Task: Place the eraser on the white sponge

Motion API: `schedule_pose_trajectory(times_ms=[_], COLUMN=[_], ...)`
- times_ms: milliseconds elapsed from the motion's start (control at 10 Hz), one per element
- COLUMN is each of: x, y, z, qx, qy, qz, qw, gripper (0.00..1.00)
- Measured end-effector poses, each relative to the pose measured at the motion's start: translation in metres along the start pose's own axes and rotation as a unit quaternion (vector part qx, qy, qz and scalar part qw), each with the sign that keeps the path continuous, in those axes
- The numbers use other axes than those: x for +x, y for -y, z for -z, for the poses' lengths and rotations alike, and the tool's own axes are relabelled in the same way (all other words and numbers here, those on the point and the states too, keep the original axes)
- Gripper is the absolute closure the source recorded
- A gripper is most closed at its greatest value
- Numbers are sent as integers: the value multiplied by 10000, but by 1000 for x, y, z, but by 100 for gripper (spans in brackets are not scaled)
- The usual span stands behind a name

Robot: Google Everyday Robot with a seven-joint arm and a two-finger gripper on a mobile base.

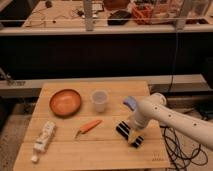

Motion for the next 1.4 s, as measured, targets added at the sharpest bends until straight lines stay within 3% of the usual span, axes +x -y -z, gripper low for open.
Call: schedule_pose_trajectory(times_ms=[1400], x=[3], y=[0], z=[-6], qx=[-42], qy=[-88], qz=[109], qw=[9999], gripper=[20])
